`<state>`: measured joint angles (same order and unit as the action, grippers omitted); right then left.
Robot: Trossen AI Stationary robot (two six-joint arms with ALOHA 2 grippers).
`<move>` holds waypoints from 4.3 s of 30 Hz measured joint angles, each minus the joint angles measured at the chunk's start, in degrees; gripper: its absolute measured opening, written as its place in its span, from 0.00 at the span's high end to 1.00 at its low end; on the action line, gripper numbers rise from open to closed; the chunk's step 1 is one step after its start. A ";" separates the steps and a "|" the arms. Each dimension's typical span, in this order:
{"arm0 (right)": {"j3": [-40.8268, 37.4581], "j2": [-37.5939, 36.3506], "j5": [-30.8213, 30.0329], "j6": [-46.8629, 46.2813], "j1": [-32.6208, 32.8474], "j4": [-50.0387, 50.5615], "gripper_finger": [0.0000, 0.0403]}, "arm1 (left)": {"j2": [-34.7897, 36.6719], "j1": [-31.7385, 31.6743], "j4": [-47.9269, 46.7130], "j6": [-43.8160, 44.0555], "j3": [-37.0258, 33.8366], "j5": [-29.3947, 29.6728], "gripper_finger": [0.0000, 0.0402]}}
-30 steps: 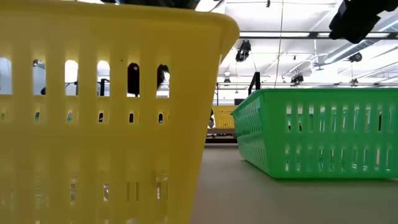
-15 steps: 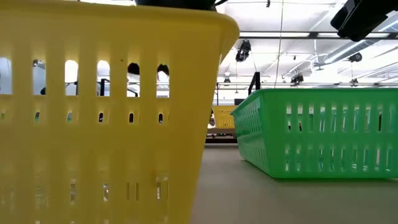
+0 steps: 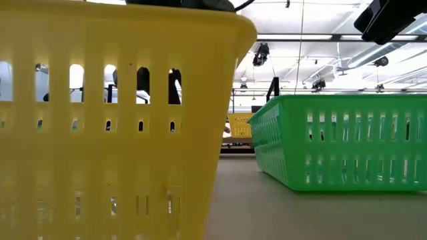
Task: Stack baskets on shelf by color
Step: Put the left black basket on the shelf, then adjust the shelf
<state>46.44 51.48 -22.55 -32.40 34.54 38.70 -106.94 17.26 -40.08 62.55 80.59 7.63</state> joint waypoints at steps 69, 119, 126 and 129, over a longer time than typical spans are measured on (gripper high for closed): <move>-0.15 1.53 -15.96 -3.96 -1.00 -13.67 0.89 | 8.22 -25.27 -31.03 -77.30 7.84 0.53 1.00; 29.07 19.73 -11.80 -18.69 -8.52 19.75 0.72 | 13.43 -43.81 -28.92 -86.28 1.21 3.42 0.57; 22.81 18.38 -11.45 -6.53 -13.99 16.15 0.76 | 20.61 -40.04 -25.19 -73.17 6.05 1.62 0.57; 19.31 18.53 -11.41 0.77 -17.74 9.23 0.84 | 23.98 -37.19 -18.66 -66.25 5.93 -1.53 0.57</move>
<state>65.75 70.02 -33.95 -31.63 16.81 47.93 -82.95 -19.93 -58.74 -3.70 86.52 6.10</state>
